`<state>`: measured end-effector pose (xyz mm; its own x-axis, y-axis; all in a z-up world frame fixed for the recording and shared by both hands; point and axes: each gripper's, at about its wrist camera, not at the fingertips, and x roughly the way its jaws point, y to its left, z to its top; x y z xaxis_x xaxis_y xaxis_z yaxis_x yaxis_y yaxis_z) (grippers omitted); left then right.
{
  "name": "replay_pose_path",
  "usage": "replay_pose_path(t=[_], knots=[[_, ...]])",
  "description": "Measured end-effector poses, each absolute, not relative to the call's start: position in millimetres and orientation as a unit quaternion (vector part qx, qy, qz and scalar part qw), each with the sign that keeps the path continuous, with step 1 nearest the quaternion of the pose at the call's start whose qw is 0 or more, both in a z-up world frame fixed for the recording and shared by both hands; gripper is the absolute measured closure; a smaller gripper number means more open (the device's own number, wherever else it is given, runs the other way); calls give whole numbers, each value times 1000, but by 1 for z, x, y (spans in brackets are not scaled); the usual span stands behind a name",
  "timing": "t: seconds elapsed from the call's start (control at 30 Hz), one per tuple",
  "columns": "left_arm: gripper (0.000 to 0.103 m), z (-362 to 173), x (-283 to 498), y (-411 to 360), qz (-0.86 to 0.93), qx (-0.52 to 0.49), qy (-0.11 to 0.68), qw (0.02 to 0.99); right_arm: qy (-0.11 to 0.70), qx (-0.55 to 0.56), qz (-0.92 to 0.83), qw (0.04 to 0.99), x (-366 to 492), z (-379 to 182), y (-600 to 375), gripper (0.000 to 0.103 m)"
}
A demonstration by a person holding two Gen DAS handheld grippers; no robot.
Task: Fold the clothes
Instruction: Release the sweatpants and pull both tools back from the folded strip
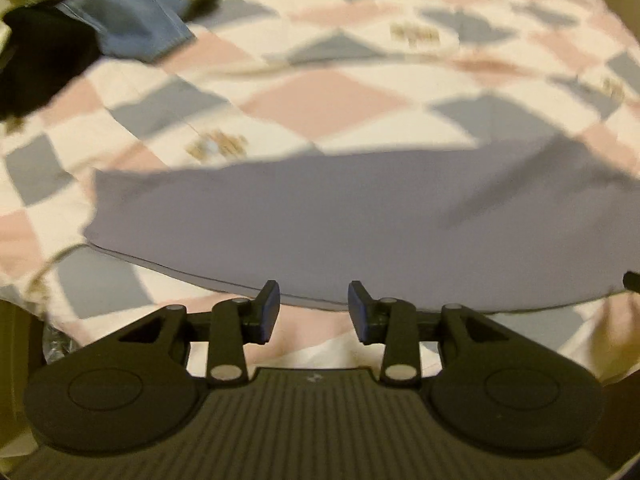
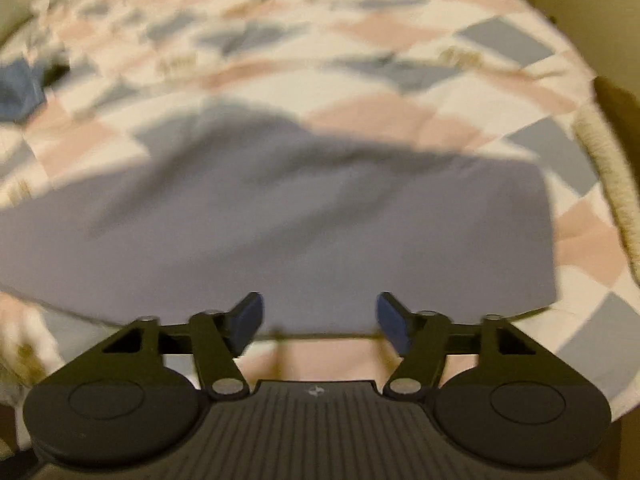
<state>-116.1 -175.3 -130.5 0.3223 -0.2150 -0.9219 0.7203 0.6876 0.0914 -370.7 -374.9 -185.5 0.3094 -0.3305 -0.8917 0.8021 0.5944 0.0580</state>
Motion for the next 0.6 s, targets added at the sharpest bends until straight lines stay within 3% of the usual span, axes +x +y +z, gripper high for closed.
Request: replay_pose_path(t=[0.03,0.13,0.27,0.33,0.6], knots=[[57,-115,-115,-171,-310,242,492,777,437,261,-376,774,-372,-168,-372,20],[55,-74,-117,-162,-329,222,472,788,389,265,-389,792,-366,-123,-356,12],[48,-33,-115,-152,-342,236,439,797,344,268,-402,805,-347,-80,-327,8],[39,-17,-114,-143,-352,248,418,800,332,272,-407,806,-335,-66,-307,6],[37,20,-98,-75,-386,270,377,798,307,269,-433,804,-303,-38,-209,4]])
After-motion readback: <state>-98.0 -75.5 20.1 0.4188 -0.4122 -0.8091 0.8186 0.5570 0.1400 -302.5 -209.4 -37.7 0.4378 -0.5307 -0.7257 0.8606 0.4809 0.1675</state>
